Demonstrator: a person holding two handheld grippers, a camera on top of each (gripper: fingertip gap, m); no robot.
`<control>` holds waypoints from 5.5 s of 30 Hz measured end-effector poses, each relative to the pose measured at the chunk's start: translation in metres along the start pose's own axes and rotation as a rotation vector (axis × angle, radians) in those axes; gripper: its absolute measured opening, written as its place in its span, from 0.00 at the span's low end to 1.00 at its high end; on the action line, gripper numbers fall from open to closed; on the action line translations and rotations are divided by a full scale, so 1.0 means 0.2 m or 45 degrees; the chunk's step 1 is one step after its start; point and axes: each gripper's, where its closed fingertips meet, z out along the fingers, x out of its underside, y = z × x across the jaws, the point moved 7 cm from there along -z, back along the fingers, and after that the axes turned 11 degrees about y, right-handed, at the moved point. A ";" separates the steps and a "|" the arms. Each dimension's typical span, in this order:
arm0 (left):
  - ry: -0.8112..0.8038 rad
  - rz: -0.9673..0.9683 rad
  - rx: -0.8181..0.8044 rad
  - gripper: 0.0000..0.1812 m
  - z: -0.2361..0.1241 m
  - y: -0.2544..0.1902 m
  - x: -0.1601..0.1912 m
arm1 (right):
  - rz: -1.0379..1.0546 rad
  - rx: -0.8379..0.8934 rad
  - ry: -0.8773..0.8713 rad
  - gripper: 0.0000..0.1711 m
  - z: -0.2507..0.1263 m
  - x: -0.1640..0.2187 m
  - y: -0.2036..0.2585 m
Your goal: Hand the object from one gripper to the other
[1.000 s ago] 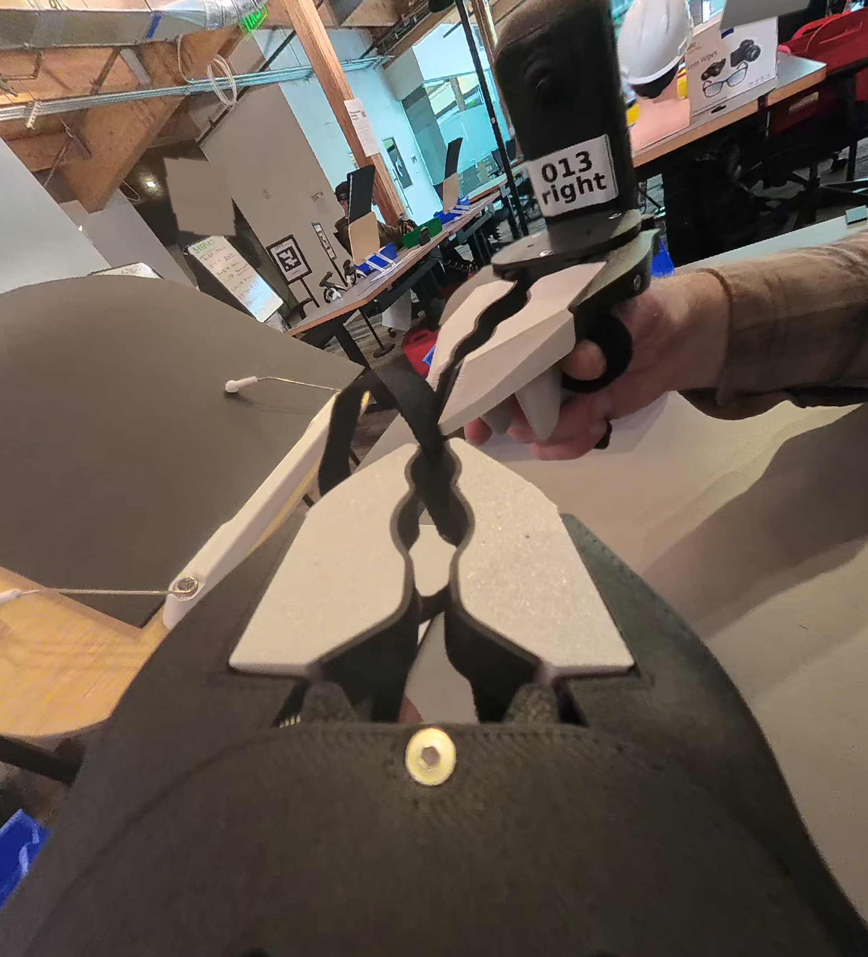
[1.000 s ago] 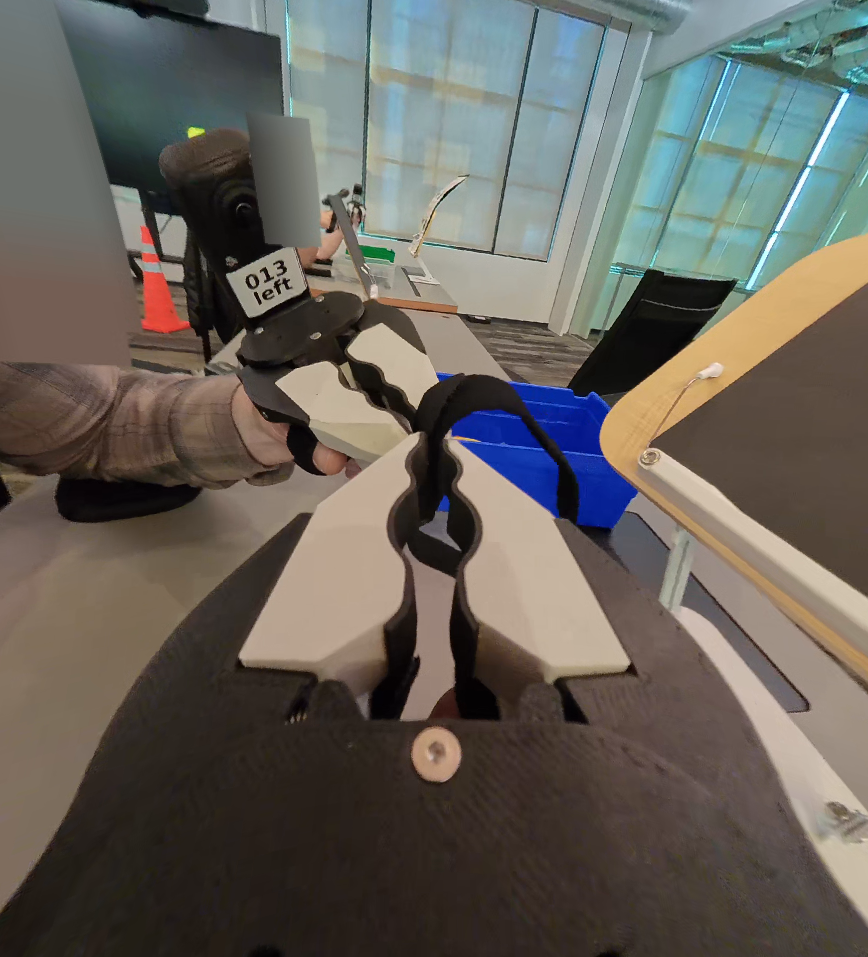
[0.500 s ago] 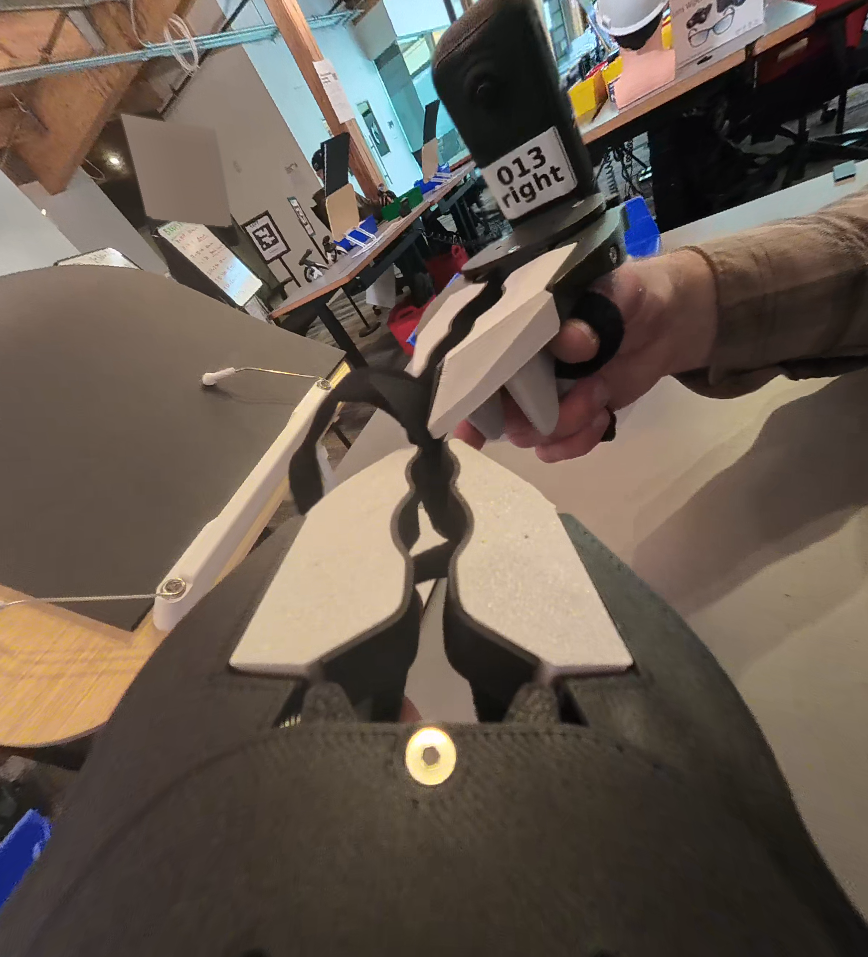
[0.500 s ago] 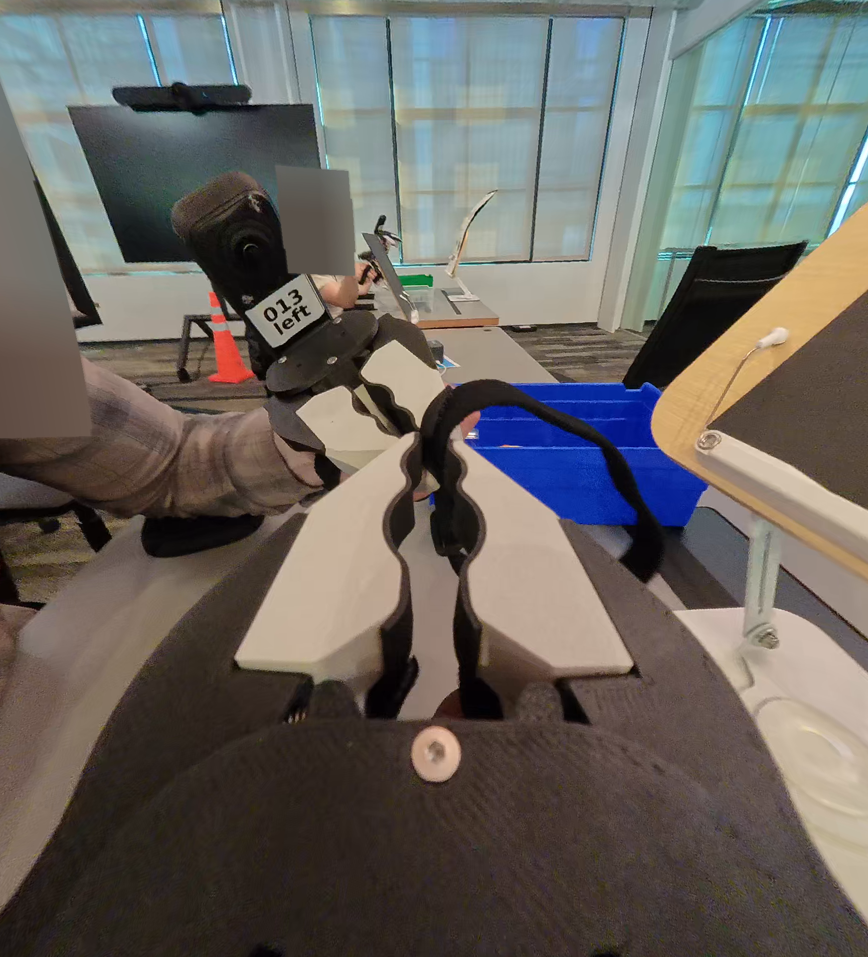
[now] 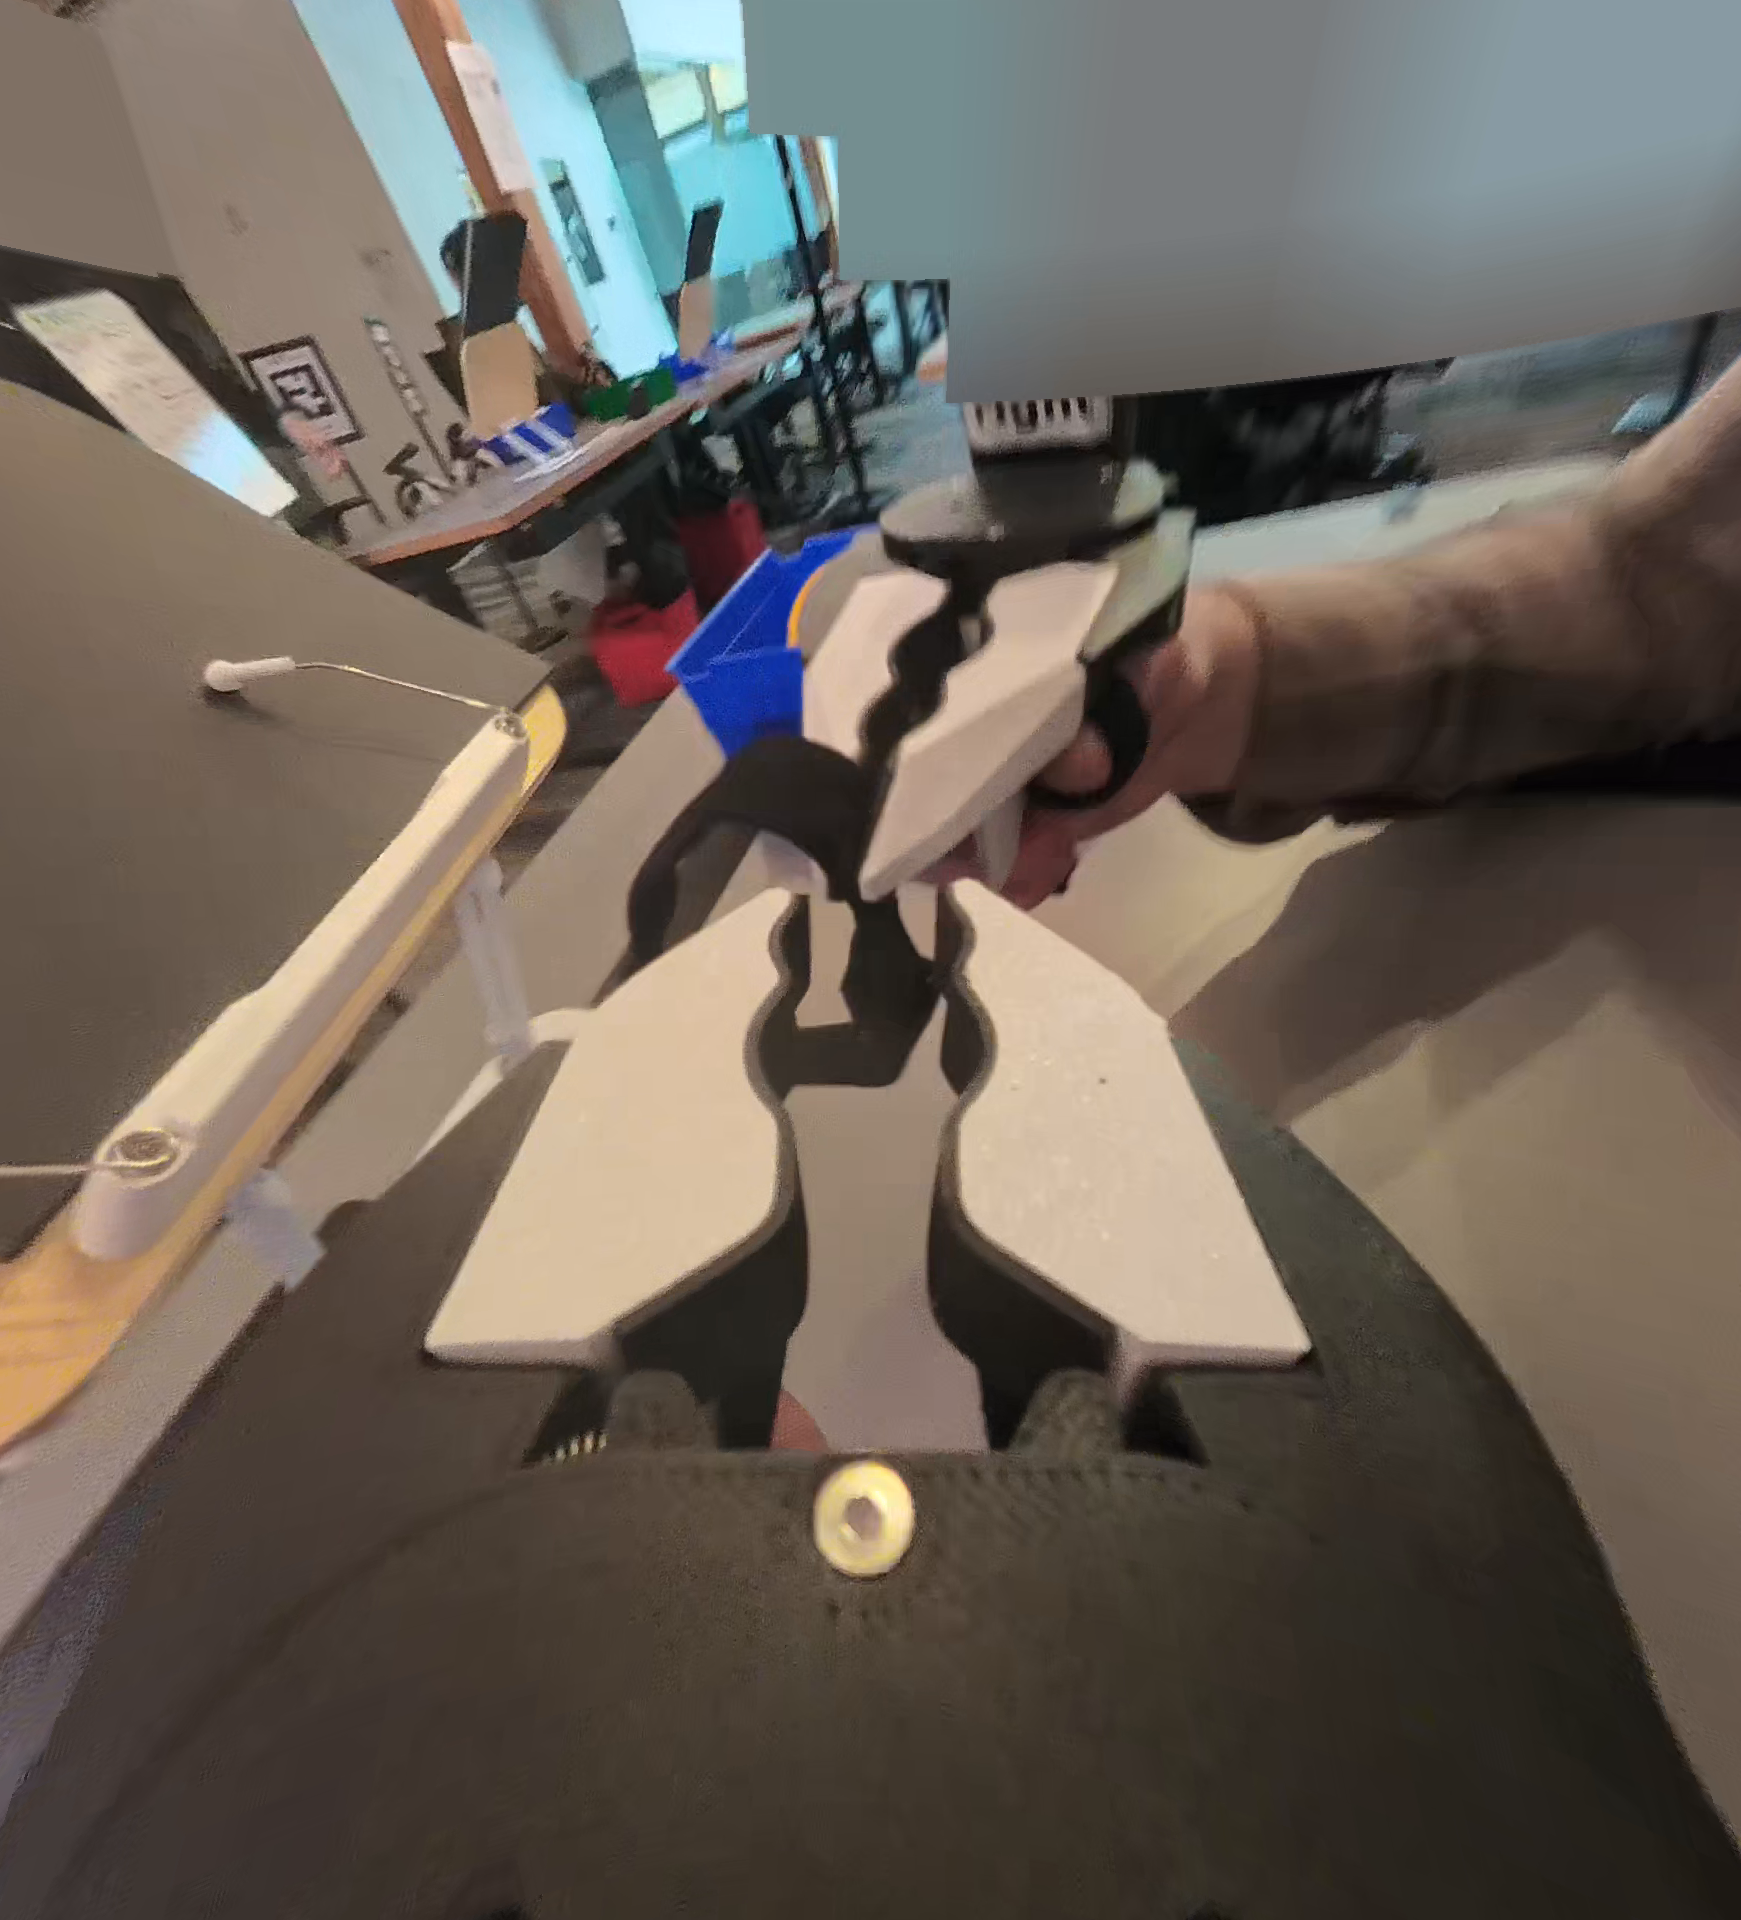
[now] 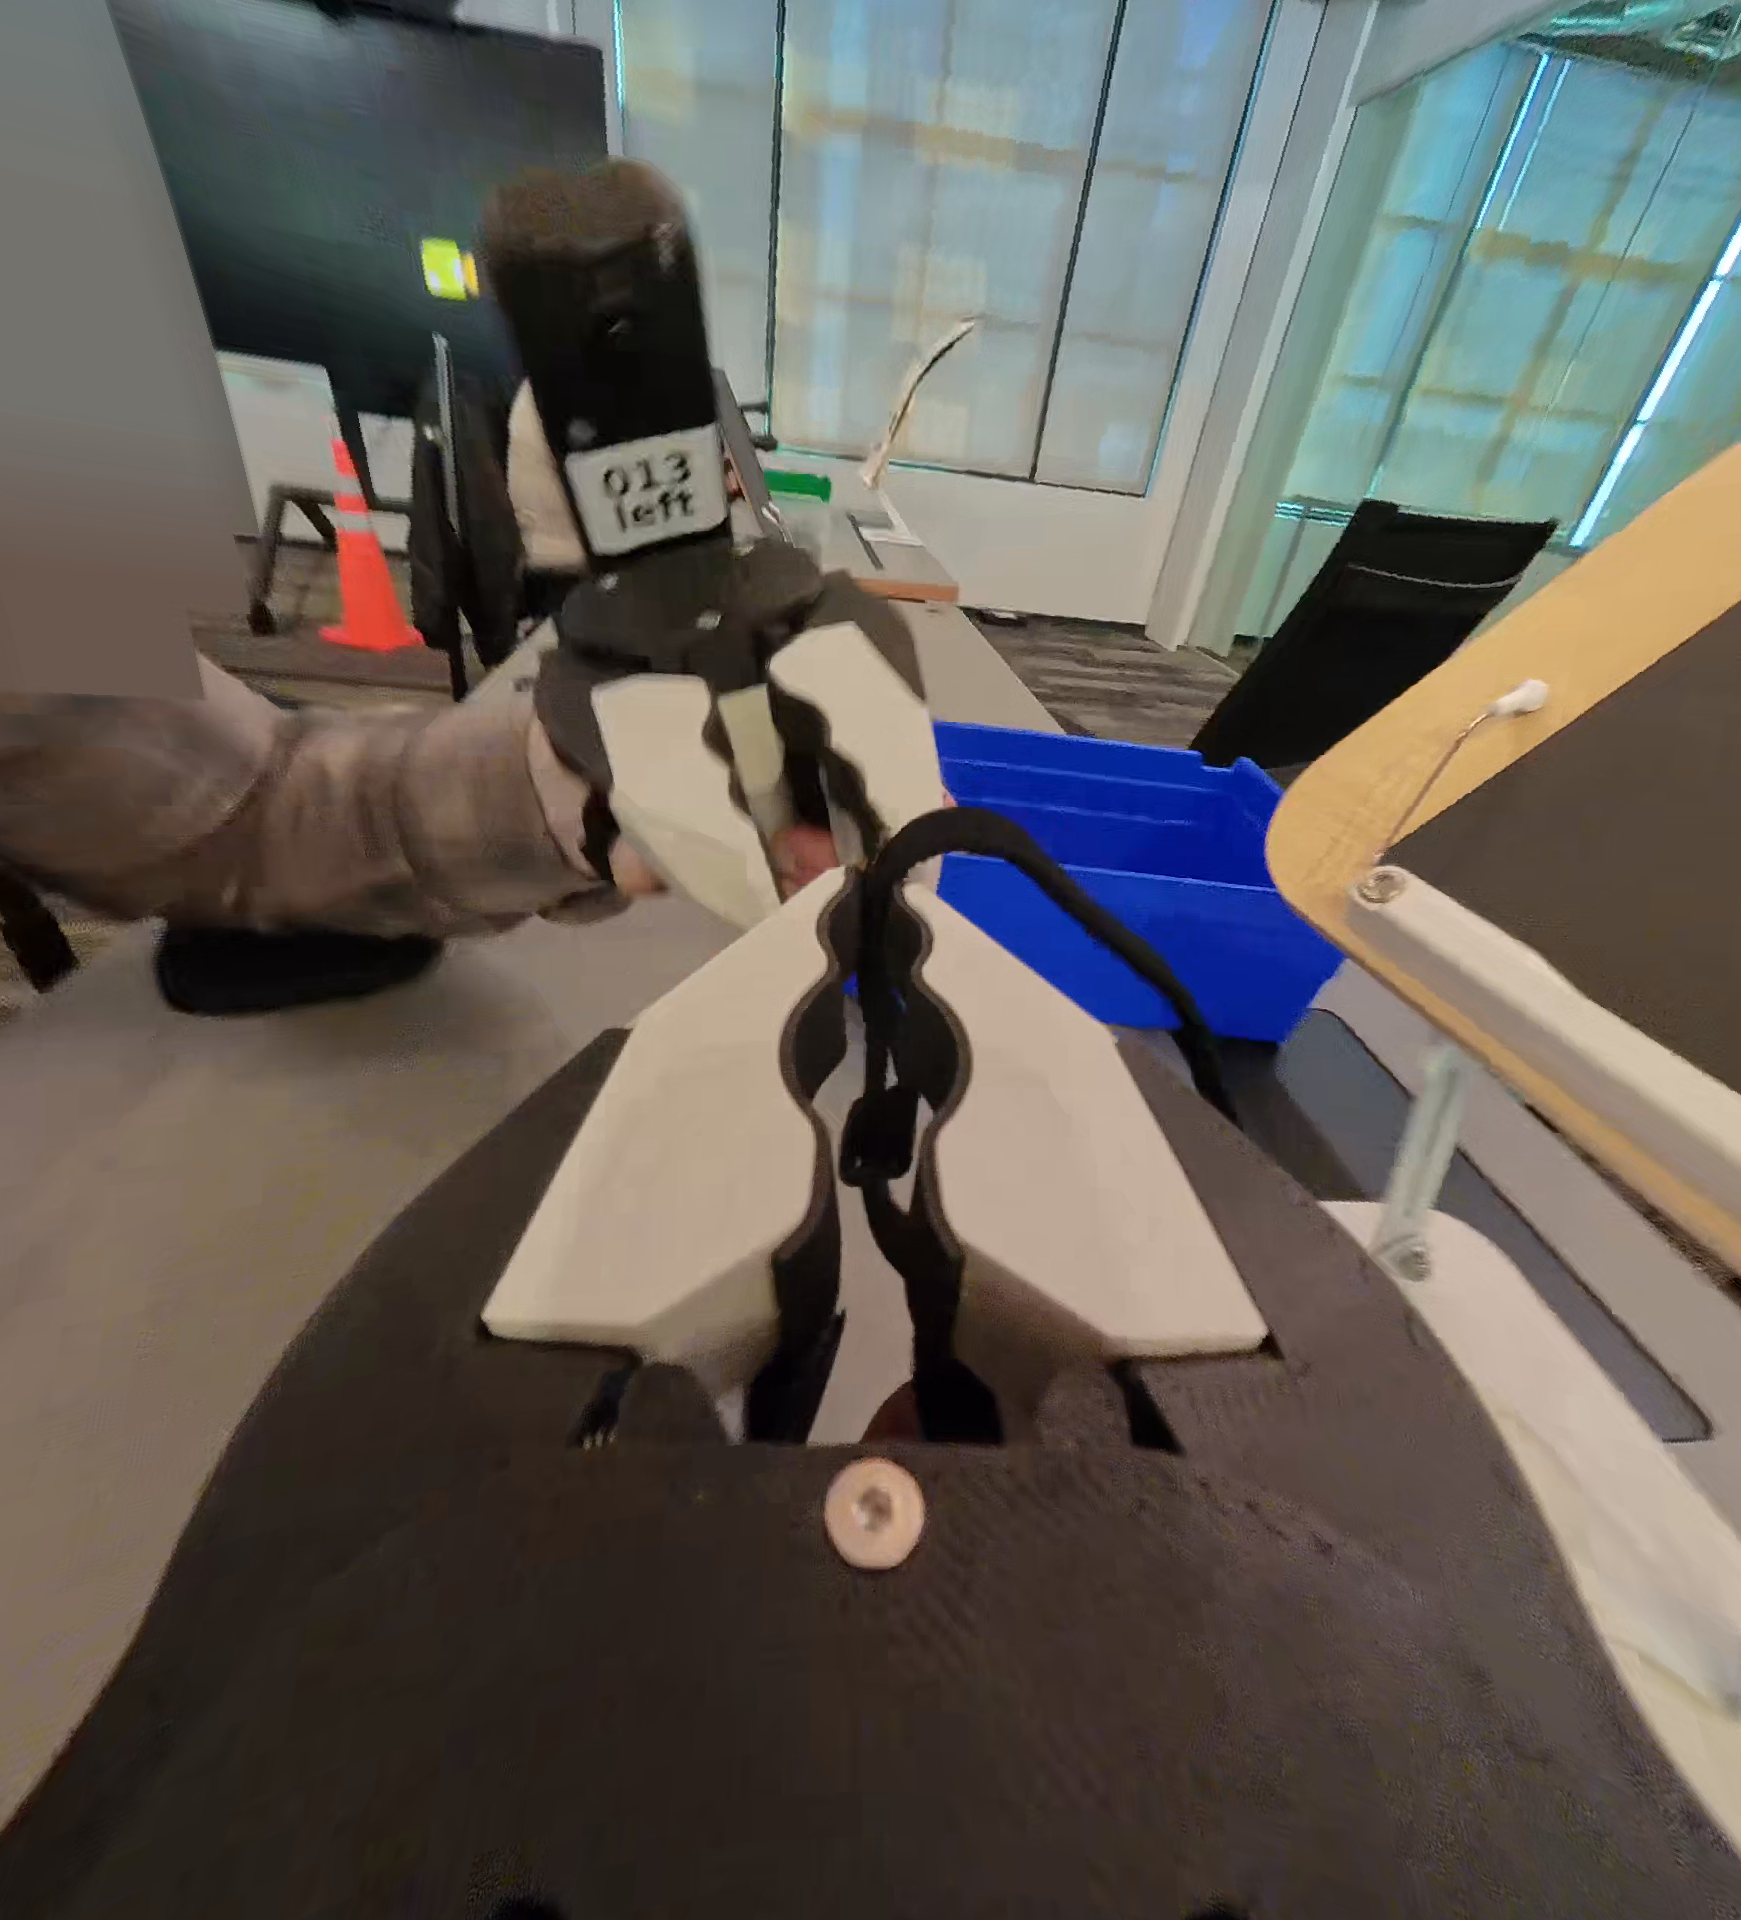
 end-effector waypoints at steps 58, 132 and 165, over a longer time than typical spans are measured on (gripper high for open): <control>-0.024 -0.666 0.519 0.22 0.03 0.08 0.10 | -1.051 0.298 0.307 0.00 0.08 0.08 0.20; -0.322 -0.208 0.480 0.11 0.10 -0.15 0.05 | -0.006 -0.356 -0.273 0.00 -0.04 -0.06 0.13; 0.039 0.059 -0.421 0.01 0.18 0.03 0.14 | -0.103 -0.038 -0.080 0.33 -0.02 -0.07 0.05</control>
